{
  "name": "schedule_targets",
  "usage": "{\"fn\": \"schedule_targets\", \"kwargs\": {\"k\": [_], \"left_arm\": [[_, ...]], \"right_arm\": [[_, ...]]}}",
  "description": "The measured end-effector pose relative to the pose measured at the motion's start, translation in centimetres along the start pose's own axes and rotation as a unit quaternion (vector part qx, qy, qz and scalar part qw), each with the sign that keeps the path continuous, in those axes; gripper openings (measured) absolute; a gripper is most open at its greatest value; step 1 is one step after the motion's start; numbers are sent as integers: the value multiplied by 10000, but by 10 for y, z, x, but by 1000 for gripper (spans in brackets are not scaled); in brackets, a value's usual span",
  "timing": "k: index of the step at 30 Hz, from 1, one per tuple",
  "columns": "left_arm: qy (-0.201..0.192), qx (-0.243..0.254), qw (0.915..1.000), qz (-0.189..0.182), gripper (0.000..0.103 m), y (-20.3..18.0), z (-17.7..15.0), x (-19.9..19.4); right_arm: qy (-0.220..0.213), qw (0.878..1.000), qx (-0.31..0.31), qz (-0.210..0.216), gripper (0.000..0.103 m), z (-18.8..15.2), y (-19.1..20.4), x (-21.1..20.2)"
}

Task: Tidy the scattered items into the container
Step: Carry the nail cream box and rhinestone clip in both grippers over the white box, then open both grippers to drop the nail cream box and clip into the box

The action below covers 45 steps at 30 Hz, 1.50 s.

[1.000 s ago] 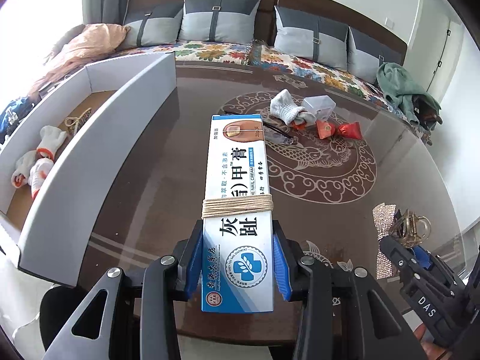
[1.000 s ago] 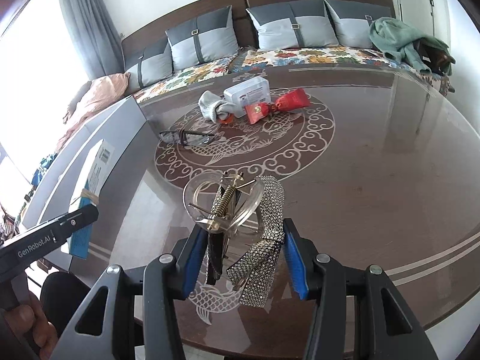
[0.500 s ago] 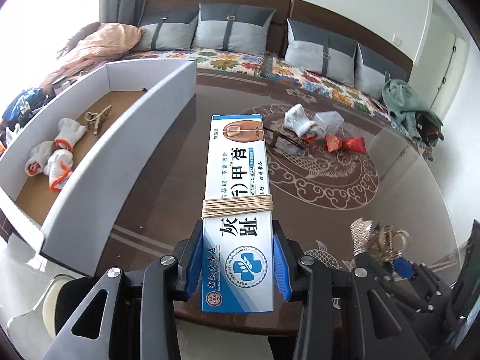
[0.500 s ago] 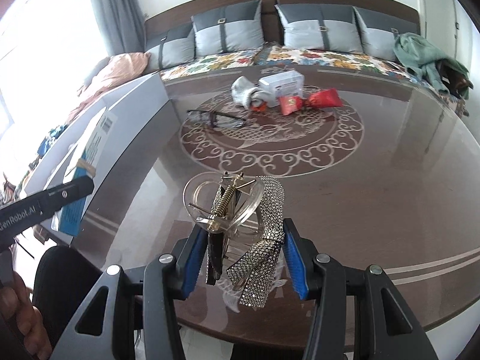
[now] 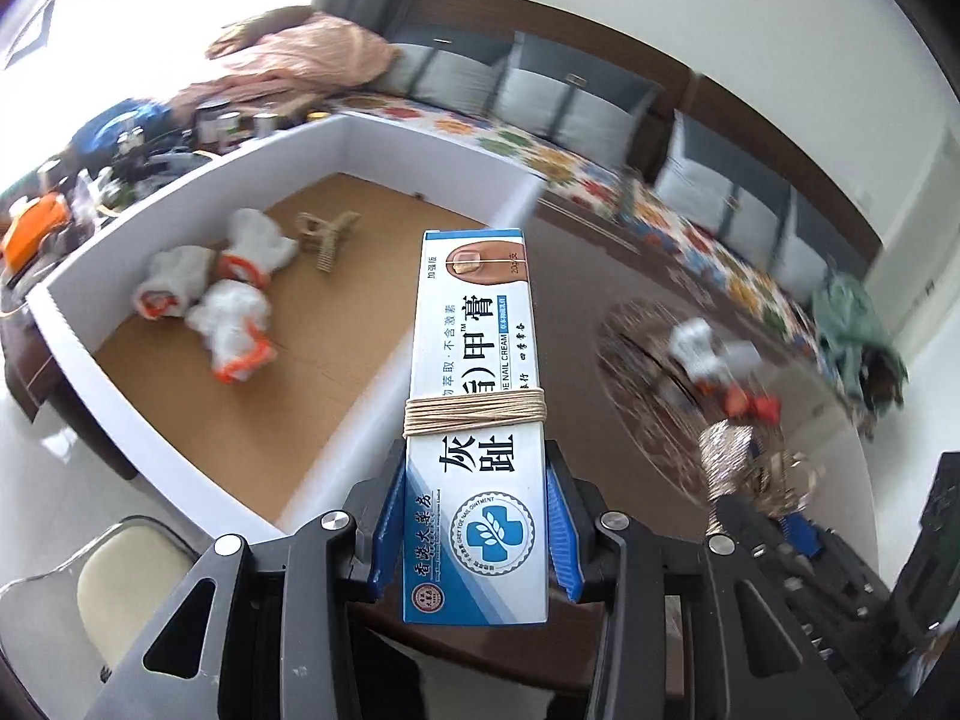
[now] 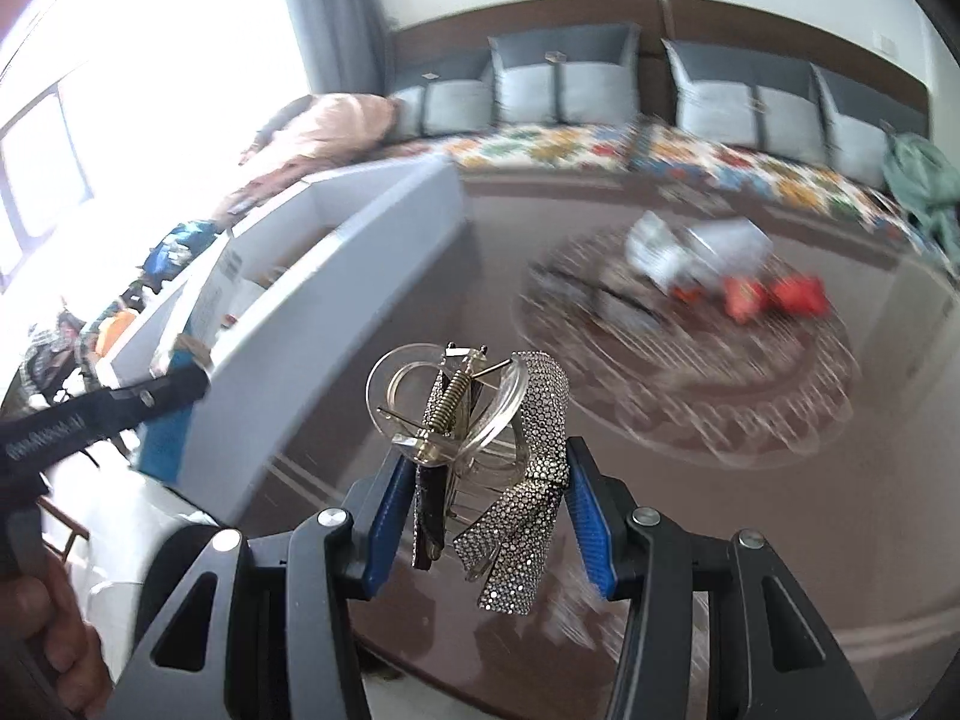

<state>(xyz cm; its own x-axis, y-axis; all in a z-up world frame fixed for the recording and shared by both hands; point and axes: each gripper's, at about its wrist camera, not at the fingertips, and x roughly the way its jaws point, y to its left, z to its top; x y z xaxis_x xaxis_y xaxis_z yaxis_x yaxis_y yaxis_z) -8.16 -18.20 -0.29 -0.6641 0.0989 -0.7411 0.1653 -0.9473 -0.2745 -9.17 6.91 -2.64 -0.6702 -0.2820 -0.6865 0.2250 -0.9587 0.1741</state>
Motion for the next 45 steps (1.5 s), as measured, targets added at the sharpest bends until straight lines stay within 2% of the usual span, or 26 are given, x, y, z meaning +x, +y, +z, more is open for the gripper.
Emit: {"fn": "schedule_targets", "kwargs": {"k": [6, 8, 12, 14, 19, 22, 24, 25, 27, 30, 45], "left_arm": [[87, -421, 9990, 96, 41, 62, 50, 22], [150, -455, 9987, 186, 41, 76, 62, 32], [391, -673, 9969, 76, 41, 102, 77, 60], [523, -746, 9958, 14, 41, 112, 81, 73], [855, -766, 9934, -31, 41, 121, 76, 98], [1026, -794, 9916, 14, 45, 124, 76, 109], [1146, -768, 9904, 63, 58, 125, 77, 116], [1205, -755, 9898, 87, 61, 126, 77, 119], [1321, -730, 9885, 137, 63, 126, 77, 126], [1256, -820, 9885, 188, 63, 130, 74, 127], [1104, -681, 9907, 412, 63, 112, 63, 109]], "right_arm": [[-265, 9968, -389, 652, 49, 76, 77, 38], [-231, 9949, -398, 895, 49, 98, 101, 55], [-125, 9902, -612, 1248, 49, 130, 145, 96], [162, 9880, -600, 1414, 49, 137, 160, 127], [849, 9822, -479, 1606, 50, 128, 174, 185], [1144, 9803, -609, 1490, 51, 117, 178, 211], [1343, 9777, -831, 1383, 52, 112, 182, 221], [1385, 9767, -950, 1339, 53, 110, 184, 223], [1345, 9769, -1072, 1269, 57, 108, 186, 225], [1310, 9772, -1121, 1237, 61, 110, 186, 224], [1250, 9773, -1057, 1343, 62, 117, 187, 213]]}}
